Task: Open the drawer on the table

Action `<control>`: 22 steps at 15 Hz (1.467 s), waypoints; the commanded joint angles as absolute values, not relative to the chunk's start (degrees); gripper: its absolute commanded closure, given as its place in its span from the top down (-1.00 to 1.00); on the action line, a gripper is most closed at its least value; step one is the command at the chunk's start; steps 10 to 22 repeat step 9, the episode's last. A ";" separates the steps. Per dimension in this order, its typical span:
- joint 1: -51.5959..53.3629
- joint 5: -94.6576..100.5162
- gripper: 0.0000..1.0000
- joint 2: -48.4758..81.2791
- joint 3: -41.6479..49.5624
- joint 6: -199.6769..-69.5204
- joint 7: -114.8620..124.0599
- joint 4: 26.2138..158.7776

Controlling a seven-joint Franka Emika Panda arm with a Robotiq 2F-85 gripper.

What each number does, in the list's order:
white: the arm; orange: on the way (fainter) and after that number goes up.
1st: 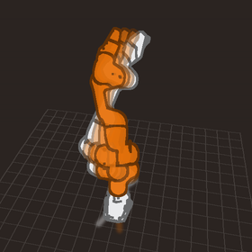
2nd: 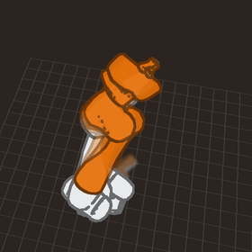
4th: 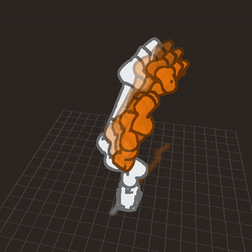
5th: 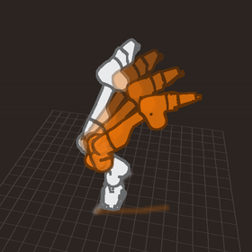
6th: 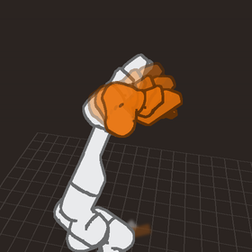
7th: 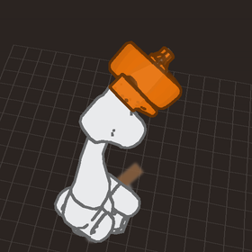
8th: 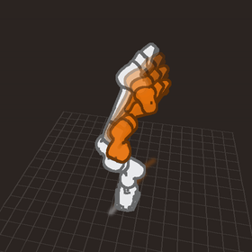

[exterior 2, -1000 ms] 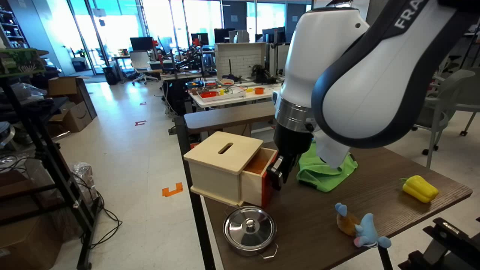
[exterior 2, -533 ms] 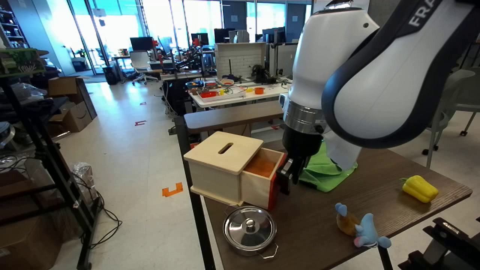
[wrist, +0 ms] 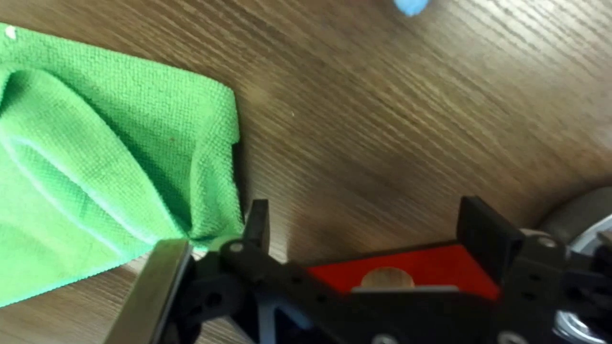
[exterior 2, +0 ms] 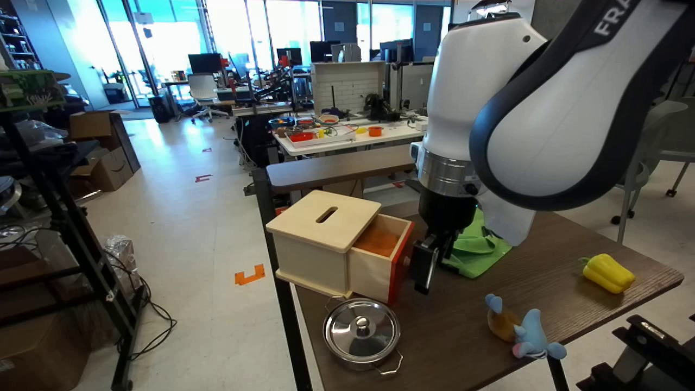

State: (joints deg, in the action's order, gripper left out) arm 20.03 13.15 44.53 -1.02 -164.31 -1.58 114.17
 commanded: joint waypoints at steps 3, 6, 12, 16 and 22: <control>19.55 16.09 1.00 32.47 -3.66 -162.10 -5.53 125.03; 21.68 18.62 1.00 23.57 -3.22 -163.57 -4.13 131.82; 20.30 18.40 1.00 25.43 -5.12 -161.96 -5.53 129.48; 20.30 18.40 1.00 25.43 -5.12 -161.96 -5.53 129.48; 20.30 18.40 1.00 25.43 -5.12 -161.96 -5.53 129.48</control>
